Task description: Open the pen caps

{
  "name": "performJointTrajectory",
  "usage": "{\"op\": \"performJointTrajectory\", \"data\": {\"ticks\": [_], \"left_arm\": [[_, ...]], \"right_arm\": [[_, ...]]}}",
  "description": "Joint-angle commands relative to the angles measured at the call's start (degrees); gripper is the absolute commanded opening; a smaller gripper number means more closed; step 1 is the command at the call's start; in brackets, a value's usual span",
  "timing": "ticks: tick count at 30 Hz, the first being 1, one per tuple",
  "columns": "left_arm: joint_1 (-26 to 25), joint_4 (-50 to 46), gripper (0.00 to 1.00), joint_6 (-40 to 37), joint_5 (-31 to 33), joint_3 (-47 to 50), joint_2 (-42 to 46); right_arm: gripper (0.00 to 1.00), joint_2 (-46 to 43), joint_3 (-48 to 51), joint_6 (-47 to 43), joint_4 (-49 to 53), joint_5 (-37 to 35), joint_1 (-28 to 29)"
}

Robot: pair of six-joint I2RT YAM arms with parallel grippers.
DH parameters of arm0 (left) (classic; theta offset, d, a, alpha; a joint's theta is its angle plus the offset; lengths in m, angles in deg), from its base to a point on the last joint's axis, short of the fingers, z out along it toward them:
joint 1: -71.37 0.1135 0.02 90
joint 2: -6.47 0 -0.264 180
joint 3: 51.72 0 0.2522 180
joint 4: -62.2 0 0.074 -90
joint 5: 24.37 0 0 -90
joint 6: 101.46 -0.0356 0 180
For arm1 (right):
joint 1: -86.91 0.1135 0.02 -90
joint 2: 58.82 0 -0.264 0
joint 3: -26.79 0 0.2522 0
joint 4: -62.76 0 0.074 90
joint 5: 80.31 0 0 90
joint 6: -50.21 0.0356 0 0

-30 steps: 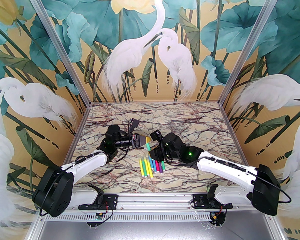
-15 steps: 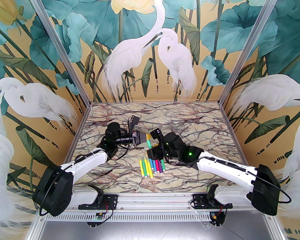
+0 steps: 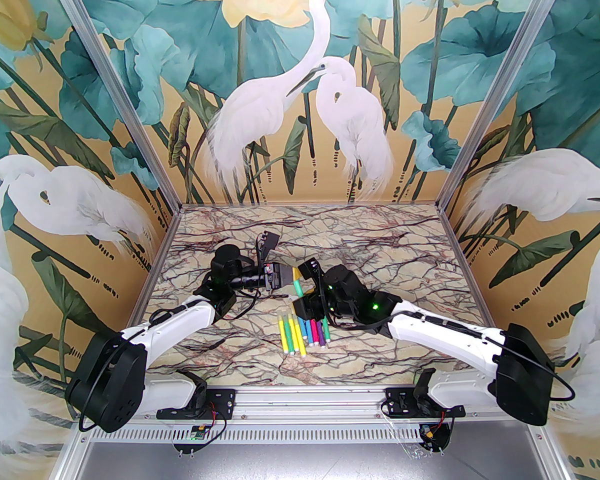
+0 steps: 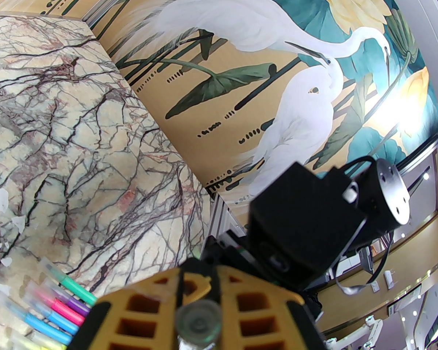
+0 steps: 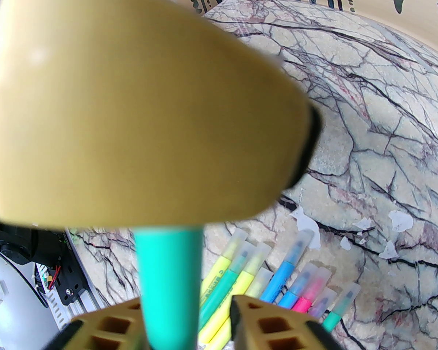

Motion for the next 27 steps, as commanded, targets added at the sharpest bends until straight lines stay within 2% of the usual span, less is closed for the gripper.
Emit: {"op": "performJointTrajectory", "data": {"ticks": [1,12,22,27], "left_arm": [[-0.39,-1.23,0.0,0.34,1.21,-1.07,-0.76],[-0.43,-5.86,0.0,-1.63,4.71,-1.44,0.51],[-0.05,-21.44,0.0,-6.79,15.24,-5.03,3.78],[0.86,-24.25,0.0,-5.95,18.64,-5.86,4.85]], "right_arm": [[0.28,0.25,-1.72,0.15,-1.11,-0.92,0.26],[0.12,-0.68,-0.9,-0.3,-0.24,-1.09,0.27],[0.01,-2.04,1.1,-1.01,3.05,-1.81,0.26],[0.0,-2.92,2.21,-1.58,4.52,-0.78,0.27]]}}
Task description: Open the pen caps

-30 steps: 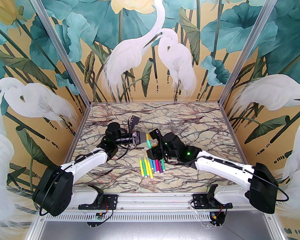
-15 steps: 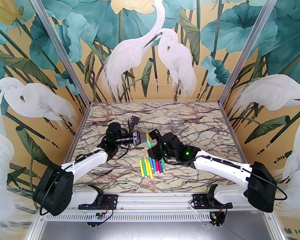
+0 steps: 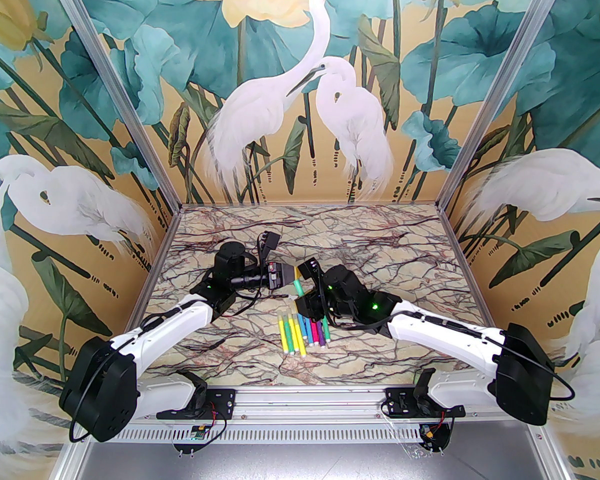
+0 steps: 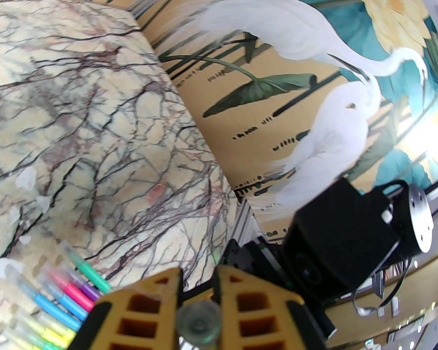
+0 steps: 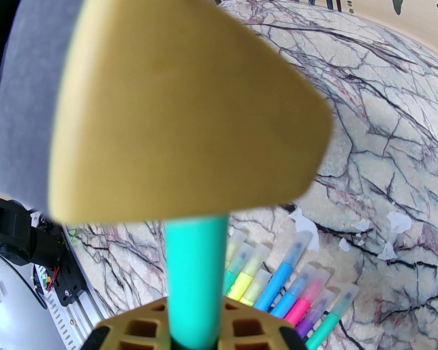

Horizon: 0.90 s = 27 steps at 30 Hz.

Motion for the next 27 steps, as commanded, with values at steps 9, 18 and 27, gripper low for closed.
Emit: {"op": "performJointTrajectory", "data": {"ticks": [9,18,27], "left_arm": [[5.42,-5.98,0.0,0.93,8.69,-2.45,1.01],[8.13,-5.94,0.0,2.74,7.0,-2.81,0.28],[9.34,-9.2,0.0,1.51,8.28,-3.79,0.47]], "right_arm": [[0.0,-4.75,4.22,-3.09,6.48,0.54,0.35],[0.0,-5.13,4.5,-4.84,9.02,-0.51,0.35],[0.0,-5.75,5.67,-4.51,8.71,-1.63,0.35]]}}
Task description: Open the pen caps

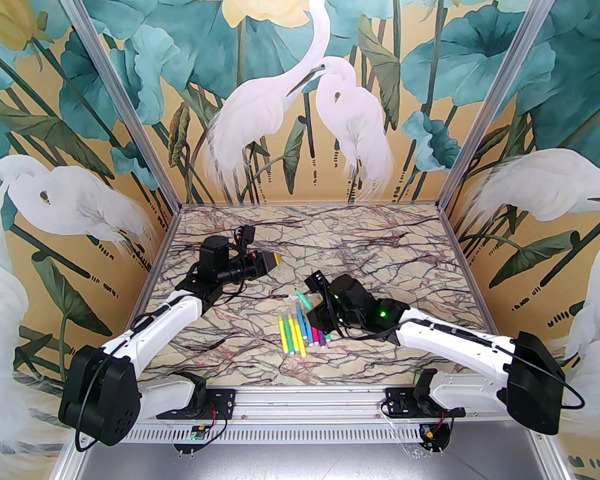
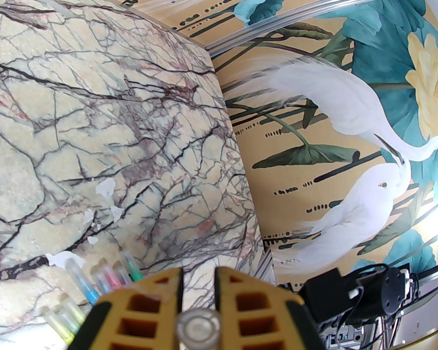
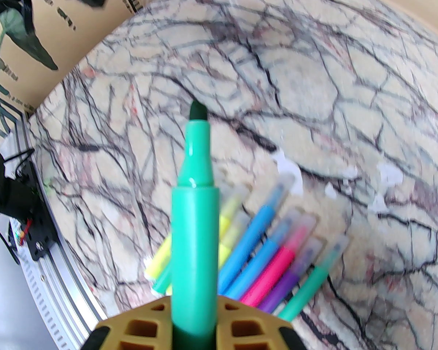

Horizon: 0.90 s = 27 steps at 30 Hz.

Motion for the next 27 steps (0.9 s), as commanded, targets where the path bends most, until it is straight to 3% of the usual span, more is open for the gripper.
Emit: {"op": "performJointTrajectory", "data": {"ticks": [1,6,13,19,27], "left_arm": [[0.38,-5.04,0.0,-3.36,3.54,-3.01,-0.06],[0.6,-16.35,0.0,-10.38,10.71,-6.18,0.07],[1.04,-30.68,0.0,-18.8,23.76,-10.05,-1.39],[1.26,-36.68,0.0,-22.78,34.54,-10.81,-2.85],[2.82,-38.28,0.0,-24.24,40.16,-11.43,-7.69]], "right_arm": [[0.0,-1.52,0.88,-0.22,0.82,-1.3,0.27],[0.0,-1.56,0.44,0.05,2.1,-6.81,-0.49],[0.0,-2.09,-0.91,0.4,4.13,-9.41,-6.74],[0.0,-1.72,-2.41,-0.33,6.26,-13.04,-13.44],[0.0,1.01,-3.92,-0.99,6.36,-16.89,-21.21]]}}
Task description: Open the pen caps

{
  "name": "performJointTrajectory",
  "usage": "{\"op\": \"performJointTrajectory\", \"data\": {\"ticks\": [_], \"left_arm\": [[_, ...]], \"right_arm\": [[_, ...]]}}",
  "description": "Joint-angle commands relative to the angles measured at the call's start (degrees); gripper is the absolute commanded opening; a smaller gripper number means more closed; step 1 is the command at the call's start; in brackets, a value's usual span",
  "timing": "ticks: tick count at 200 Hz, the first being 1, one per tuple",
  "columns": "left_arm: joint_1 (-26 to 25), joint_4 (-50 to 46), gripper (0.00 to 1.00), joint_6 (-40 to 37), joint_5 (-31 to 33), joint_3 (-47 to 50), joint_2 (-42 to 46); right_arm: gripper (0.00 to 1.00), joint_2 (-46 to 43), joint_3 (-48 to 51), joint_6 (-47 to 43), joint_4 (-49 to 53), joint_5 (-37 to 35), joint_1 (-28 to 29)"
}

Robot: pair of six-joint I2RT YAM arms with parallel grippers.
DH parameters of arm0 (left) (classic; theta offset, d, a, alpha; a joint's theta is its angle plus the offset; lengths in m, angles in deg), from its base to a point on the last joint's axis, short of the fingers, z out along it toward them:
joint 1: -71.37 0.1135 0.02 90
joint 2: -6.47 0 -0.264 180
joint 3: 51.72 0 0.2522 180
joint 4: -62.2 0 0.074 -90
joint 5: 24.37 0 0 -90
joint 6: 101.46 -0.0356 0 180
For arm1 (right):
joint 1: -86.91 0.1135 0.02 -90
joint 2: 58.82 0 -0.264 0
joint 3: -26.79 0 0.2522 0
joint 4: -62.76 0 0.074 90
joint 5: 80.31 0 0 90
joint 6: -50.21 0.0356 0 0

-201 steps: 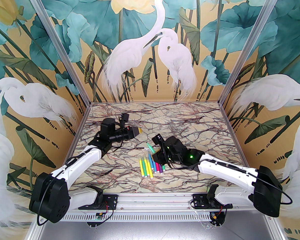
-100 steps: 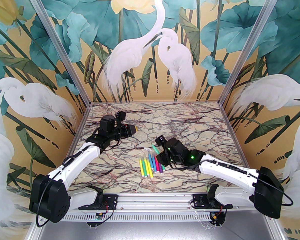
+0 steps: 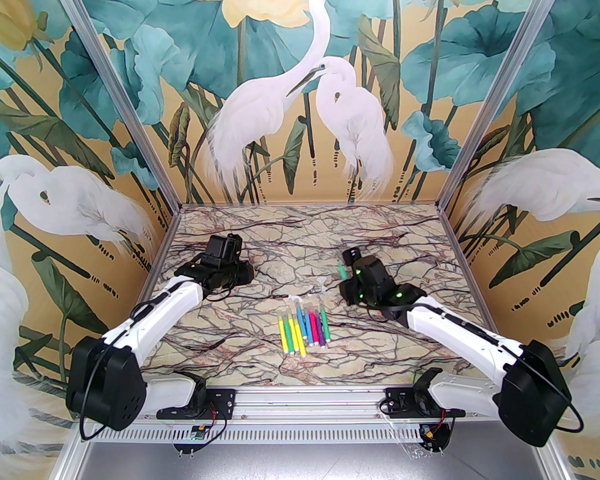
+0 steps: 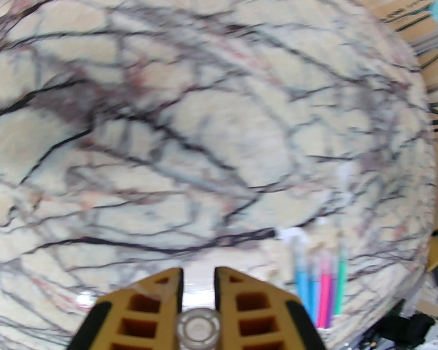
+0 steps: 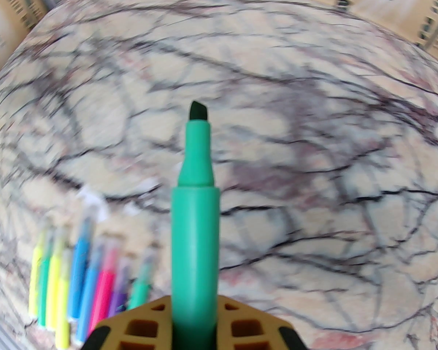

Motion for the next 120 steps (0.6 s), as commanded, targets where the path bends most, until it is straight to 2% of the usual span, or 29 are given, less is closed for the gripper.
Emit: {"op": "performJointTrajectory", "data": {"ticks": [1,57,120], "left_arm": [[1.48,-2.1,0.0,-1.65,4.18,-1.92,-2.55],[4.02,-1.36,0.0,-1.83,7.14,-3.13,-7.77],[6.67,-0.7,0.0,-3.19,5.97,-4.97,-16.65]], "right_arm": [[0.0,2.07,-2.14,-0.88,0.75,-3.34,-2.77],[0.0,7.74,-2.95,-0.89,-1.02,-5.3,-9.98],[0.0,15.45,-4.08,-0.97,-4.39,-5.5,-14.27]]}}
